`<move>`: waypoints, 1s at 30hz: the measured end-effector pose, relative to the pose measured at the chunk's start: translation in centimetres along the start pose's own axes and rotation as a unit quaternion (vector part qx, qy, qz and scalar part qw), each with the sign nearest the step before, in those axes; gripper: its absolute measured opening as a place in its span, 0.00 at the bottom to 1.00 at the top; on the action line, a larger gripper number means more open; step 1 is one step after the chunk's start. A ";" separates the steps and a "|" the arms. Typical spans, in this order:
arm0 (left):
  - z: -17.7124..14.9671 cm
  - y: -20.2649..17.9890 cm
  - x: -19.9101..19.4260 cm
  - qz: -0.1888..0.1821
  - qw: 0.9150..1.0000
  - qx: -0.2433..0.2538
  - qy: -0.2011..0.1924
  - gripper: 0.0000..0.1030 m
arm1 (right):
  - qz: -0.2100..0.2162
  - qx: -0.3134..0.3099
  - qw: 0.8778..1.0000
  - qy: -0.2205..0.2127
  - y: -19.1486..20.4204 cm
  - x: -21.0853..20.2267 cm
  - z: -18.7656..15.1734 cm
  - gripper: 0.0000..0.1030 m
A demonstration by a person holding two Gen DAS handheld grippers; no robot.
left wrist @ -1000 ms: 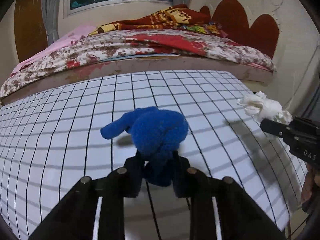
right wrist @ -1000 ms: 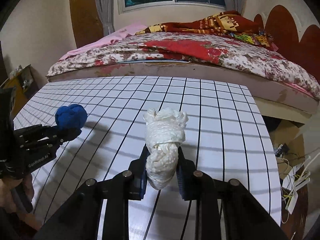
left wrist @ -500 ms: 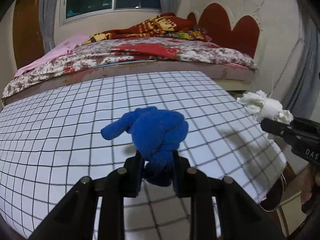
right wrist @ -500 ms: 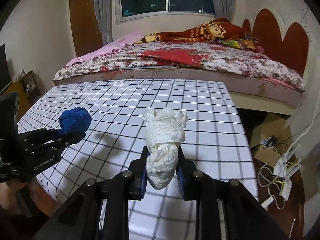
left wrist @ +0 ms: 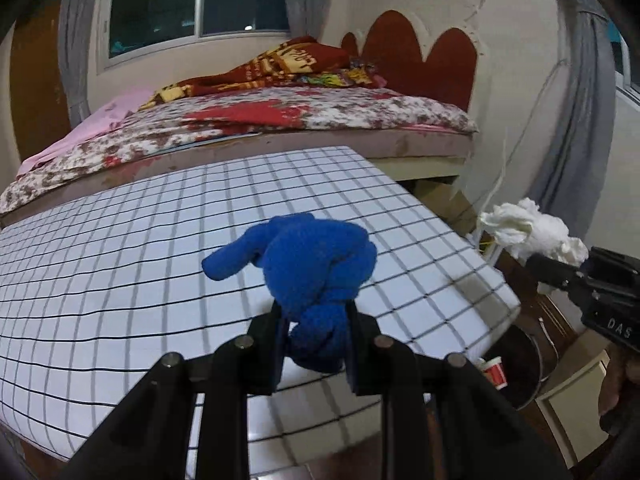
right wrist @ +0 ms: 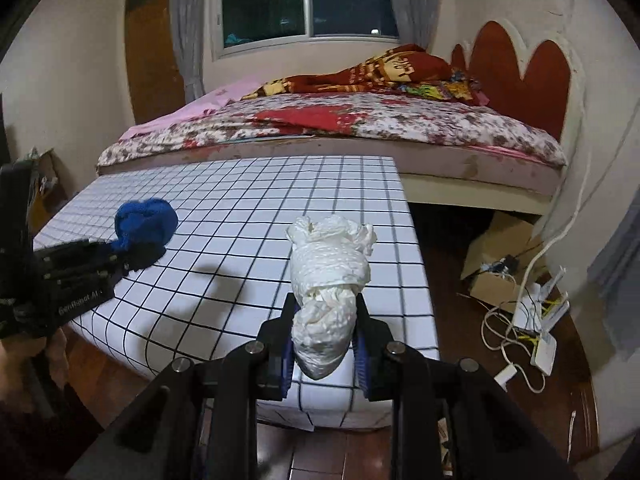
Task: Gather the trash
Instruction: 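Carry the blue cloth and white tissue off the table over the bin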
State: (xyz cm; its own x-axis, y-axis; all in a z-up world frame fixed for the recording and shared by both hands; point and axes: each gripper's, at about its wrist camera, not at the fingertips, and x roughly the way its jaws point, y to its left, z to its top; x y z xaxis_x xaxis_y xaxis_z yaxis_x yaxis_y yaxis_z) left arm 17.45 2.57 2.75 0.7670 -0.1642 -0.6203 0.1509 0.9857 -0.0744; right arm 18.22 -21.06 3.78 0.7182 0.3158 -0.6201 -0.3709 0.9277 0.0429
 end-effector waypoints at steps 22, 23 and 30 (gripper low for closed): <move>-1.0 -13.4 0.4 -0.099 0.991 0.086 0.006 0.24 | -0.087 0.083 0.993 -0.012 -10.3 -7.0 -5.9 0.25; -1.1 -13.9 0.6 -0.104 0.991 0.088 0.008 0.24 | -0.092 0.086 0.992 -0.012 -10.7 -7.3 -6.2 0.25; -2.4 -18.7 1.8 -0.139 0.983 0.114 0.030 0.24 | -0.125 0.121 0.985 -0.001 -14.8 -9.2 -9.4 0.25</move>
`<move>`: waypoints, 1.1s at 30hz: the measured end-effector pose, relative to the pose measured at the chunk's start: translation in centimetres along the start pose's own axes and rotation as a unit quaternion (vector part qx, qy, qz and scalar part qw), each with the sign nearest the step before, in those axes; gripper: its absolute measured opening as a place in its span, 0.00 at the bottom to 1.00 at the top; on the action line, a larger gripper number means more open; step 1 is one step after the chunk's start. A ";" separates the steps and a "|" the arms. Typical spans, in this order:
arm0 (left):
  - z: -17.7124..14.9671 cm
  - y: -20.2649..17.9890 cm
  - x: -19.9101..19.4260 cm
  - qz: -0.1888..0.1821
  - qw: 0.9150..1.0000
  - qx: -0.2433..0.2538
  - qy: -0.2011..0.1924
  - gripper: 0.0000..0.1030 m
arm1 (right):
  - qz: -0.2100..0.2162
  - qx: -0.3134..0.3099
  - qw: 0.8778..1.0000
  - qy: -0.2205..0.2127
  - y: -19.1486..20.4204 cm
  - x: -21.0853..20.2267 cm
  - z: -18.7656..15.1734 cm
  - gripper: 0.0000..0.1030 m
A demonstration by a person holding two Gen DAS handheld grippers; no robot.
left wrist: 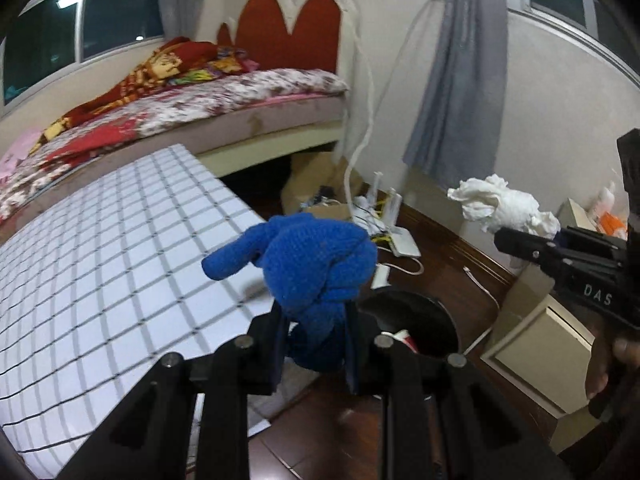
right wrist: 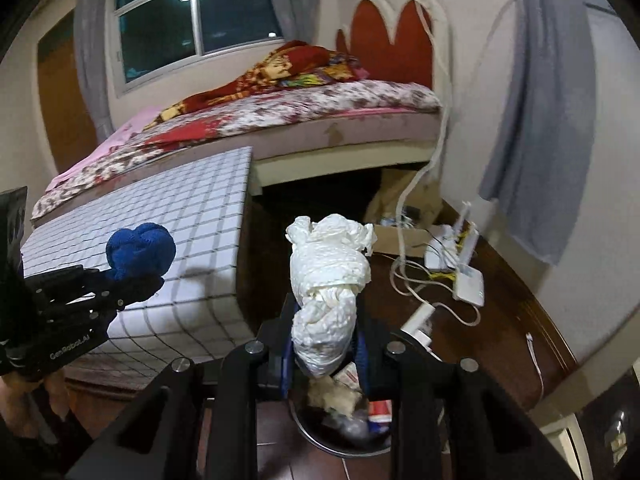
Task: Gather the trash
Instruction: 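Carry the blue cloth and white tissue off the table over the bin, then open both tools to drop the blue cloth and tissue into the bin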
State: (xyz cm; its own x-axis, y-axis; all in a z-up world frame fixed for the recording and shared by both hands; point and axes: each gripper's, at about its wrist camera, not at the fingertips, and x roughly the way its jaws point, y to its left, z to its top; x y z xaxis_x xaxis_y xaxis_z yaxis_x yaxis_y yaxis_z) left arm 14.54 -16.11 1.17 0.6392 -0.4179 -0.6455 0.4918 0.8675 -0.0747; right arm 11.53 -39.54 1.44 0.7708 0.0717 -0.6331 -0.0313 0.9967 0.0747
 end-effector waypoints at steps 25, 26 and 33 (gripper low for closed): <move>-3.6 -8.8 9.5 -0.090 0.990 0.035 0.102 0.24 | -0.037 0.018 0.995 0.085 -7.9 4.4 -7.8 0.26; -3.9 -8.9 10.0 -0.092 0.989 0.033 0.107 0.24 | -0.035 0.017 0.995 0.092 -8.0 4.9 -8.2 0.26; -5.3 -8.8 12.8 -0.099 0.985 0.028 0.135 0.25 | -0.018 0.004 0.992 0.126 -8.4 8.6 -9.6 0.26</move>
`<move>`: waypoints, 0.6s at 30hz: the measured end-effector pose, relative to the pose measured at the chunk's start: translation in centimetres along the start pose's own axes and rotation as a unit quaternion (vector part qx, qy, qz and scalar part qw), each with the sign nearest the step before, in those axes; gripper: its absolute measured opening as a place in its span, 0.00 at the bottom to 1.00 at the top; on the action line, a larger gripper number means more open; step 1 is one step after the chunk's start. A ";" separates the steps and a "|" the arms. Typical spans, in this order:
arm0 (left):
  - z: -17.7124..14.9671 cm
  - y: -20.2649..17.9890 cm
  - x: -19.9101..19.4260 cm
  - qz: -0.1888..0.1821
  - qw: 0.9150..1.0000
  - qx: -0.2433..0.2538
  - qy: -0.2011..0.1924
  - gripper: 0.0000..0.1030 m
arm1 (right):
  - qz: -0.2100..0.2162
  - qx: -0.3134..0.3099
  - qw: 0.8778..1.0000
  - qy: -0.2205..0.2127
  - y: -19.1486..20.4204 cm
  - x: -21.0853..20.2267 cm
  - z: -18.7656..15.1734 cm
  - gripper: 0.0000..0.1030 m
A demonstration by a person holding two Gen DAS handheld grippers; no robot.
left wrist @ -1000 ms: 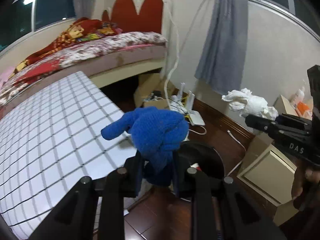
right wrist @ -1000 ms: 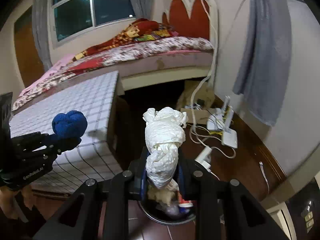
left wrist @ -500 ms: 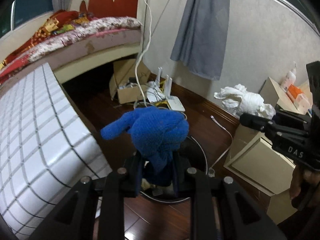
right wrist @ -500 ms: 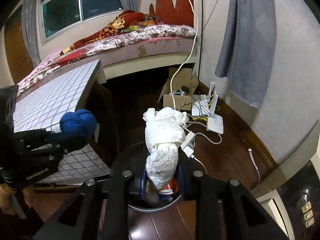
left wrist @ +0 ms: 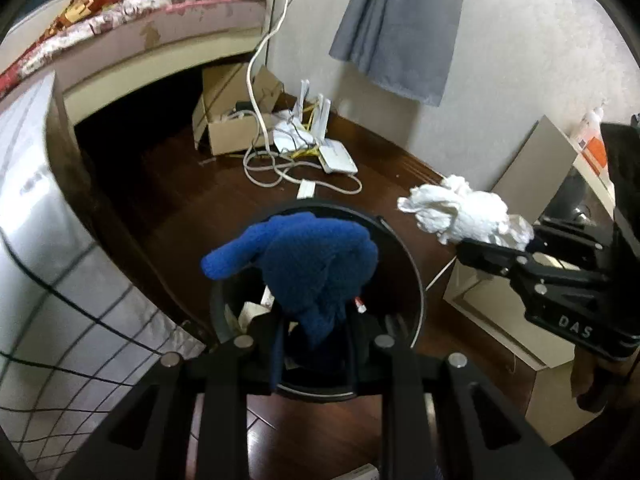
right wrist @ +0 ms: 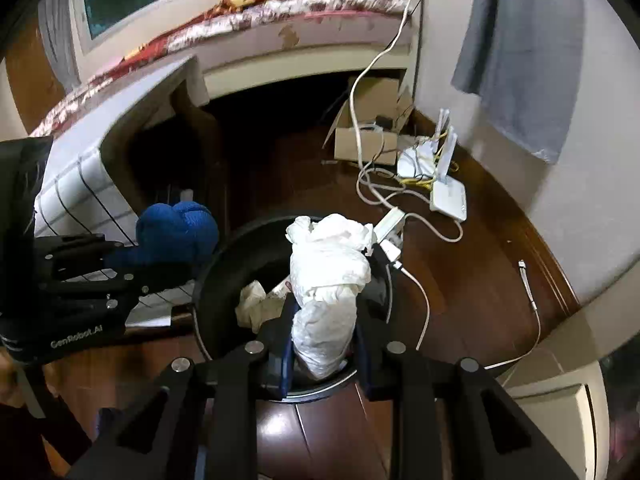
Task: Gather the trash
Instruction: 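Open both tools to drop the blue cloth and tissue into the bin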
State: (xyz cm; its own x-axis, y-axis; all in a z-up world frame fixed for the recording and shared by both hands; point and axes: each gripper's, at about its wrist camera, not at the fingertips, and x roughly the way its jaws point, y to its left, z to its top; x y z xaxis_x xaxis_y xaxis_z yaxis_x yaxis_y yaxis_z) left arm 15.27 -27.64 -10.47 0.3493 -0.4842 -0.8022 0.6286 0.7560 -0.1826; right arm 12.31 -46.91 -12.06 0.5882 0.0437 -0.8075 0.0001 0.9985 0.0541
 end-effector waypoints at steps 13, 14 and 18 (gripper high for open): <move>-3.5 2.6 3.8 0.065 0.996 -0.031 0.061 1.00 | -0.073 0.011 0.990 0.121 -2.6 6.9 -2.6 0.99; -3.8 2.9 3.5 0.077 0.995 -0.034 0.059 1.00 | -0.070 0.015 0.990 0.120 -2.8 6.7 -2.7 0.99; -4.4 3.9 2.4 0.100 0.993 -0.052 0.045 1.00 | -0.071 0.021 0.991 0.110 -2.4 6.0 -2.5 0.99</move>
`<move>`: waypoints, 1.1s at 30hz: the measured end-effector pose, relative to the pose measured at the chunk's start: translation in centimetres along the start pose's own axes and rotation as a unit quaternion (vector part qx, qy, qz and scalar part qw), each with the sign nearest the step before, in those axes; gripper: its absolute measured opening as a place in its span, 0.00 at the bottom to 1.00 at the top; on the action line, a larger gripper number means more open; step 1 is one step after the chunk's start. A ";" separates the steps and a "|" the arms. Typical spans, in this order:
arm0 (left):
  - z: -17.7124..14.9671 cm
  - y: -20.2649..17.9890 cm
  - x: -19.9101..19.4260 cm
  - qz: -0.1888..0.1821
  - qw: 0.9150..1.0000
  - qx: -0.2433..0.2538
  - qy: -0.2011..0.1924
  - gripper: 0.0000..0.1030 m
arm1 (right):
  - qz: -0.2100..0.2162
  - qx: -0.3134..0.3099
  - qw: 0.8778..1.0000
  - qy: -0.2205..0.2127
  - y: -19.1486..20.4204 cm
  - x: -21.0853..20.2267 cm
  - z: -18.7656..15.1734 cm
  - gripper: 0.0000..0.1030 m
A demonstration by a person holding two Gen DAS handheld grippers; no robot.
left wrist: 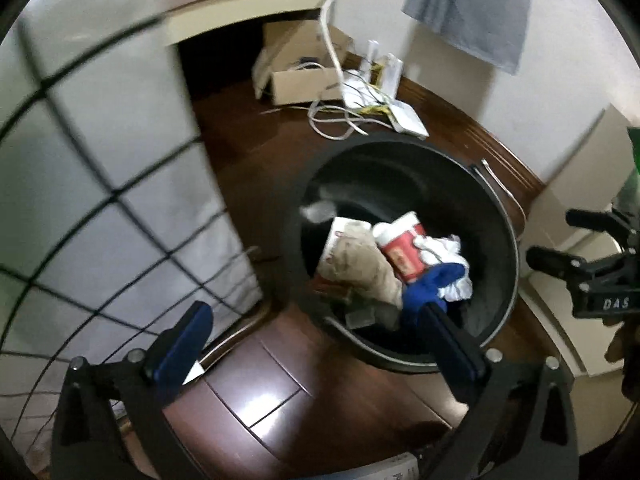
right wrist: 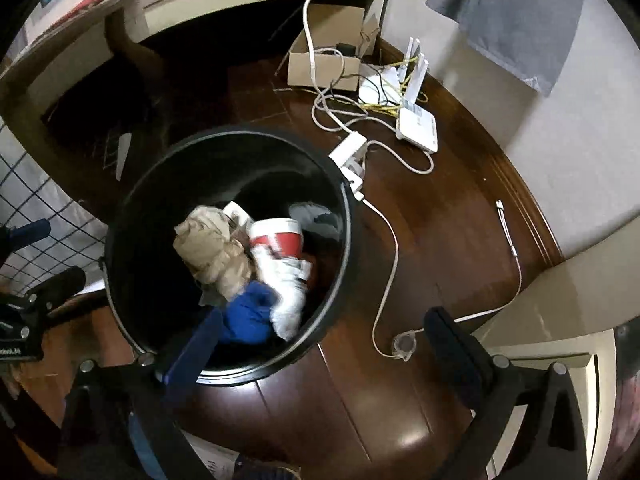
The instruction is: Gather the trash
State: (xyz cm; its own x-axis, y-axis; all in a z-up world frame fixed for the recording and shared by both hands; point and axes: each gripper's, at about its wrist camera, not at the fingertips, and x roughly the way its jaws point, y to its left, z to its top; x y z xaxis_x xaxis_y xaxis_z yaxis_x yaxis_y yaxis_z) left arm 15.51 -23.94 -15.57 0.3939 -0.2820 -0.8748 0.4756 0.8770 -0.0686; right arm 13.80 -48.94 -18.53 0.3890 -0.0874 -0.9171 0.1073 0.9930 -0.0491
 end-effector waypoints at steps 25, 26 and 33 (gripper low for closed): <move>0.0 1.7 -10.9 0.039 0.995 -0.007 -0.096 1.00 | 0.027 -0.042 0.993 -0.105 7.5 -11.0 0.1 0.99; -0.1 1.9 -11.4 0.042 0.994 -0.007 -0.100 1.00 | 0.027 -0.043 0.993 -0.109 7.9 -11.5 -0.1 0.99; -1.1 3.2 -15.8 0.060 0.989 -0.007 -0.136 1.00 | 0.020 -0.039 0.989 -0.138 10.2 -16.2 -0.9 0.99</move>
State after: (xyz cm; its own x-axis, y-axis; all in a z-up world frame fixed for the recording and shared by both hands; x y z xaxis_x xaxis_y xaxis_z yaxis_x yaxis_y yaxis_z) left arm 9.94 -16.20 -2.50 0.6450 -0.2673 -0.7159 0.4014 0.9157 0.0198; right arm 7.74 -37.35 -4.50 0.6280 -0.0556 -0.7762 0.0205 0.9983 -0.0550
